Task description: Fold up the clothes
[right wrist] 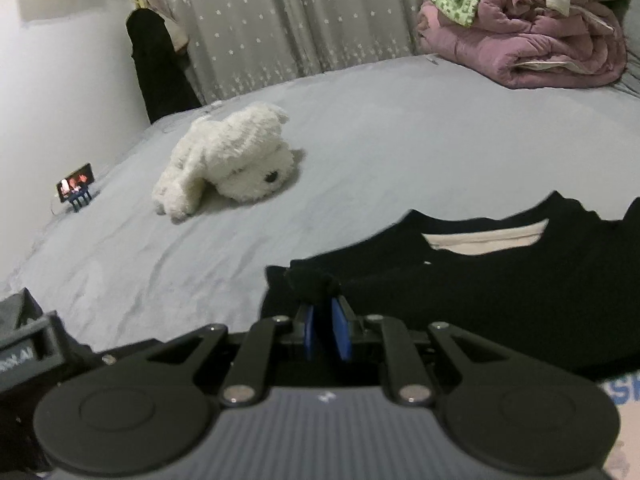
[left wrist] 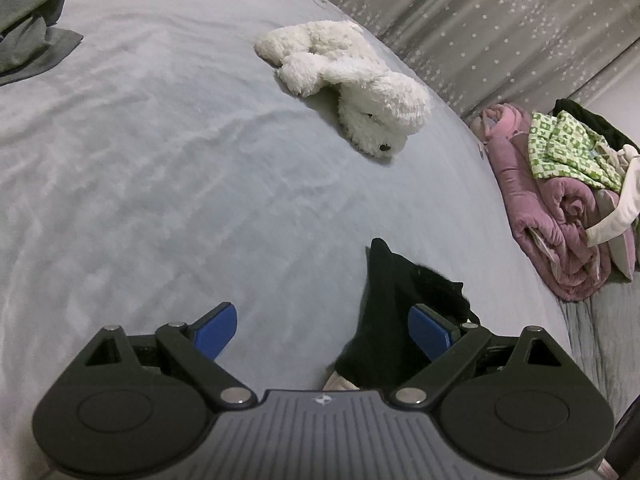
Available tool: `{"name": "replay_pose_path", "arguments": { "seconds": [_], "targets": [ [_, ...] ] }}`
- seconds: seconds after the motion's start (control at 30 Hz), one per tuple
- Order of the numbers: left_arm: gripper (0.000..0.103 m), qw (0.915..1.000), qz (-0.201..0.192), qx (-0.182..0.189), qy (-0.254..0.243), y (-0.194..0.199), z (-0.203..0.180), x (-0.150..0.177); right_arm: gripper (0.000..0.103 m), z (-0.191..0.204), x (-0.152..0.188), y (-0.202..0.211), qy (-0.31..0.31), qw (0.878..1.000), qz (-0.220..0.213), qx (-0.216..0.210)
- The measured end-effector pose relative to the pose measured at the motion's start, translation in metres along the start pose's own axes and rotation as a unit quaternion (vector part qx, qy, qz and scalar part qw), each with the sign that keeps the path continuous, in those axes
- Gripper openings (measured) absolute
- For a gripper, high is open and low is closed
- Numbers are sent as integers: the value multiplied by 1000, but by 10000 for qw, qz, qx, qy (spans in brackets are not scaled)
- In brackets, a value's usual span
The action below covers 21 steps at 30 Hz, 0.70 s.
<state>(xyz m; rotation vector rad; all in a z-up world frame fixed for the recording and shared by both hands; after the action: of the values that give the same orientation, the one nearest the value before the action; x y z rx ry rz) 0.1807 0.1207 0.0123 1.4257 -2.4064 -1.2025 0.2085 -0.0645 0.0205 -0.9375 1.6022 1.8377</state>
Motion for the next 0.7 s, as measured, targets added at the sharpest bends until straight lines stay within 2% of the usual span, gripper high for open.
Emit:
{"name": "replay_pose_path", "arguments": {
  "seconds": [0.13,0.2,0.27,0.33,0.37,0.4,0.5,0.57,0.7],
  "targets": [
    [93,9999,-27,-7,106,2,3,-5,12,10,-7,2,108,9996,-188,-167],
    [93,9999,-32,-36,149,2,5,-8,13,15,-2,-4,287,9996,6,-73],
    [93,9999,-14,-47,154,2,6,-9,19,15,7,-10,326,9990,214,-198],
    [93,9999,6,-52,158,1,7,-10,35,15,13,-9,297,9983,257,-431],
    [93,9998,15,-45,167,1,7,-10,50,14,13,-3,294,9977,181,-578],
    [93,9998,23,-34,179,1,7,-10,52,13,14,3,301,9969,107,-723],
    [93,9998,47,-35,193,-2,8,-10,52,10,11,25,453,9934,13,-1055],
    [93,9998,57,-29,184,-3,8,-10,52,0,10,36,479,9928,-14,-1095],
    [92,10000,69,53,32,-8,2,-5,51,-37,5,48,560,9960,90,-689]
  ]
}}
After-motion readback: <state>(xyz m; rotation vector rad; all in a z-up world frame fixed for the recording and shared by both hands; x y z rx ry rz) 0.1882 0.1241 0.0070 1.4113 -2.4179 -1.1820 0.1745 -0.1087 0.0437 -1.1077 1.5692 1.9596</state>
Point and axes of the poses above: each gripper's, at about its wrist camera, not at the fingertips, and y roughly against the way its jaws point, z to its left, x to its underside, the point moved 3 cm from there along -y, roughly the way its jaws point, and after that the axes turned 15 degrees about y, right-handed, at the moved point
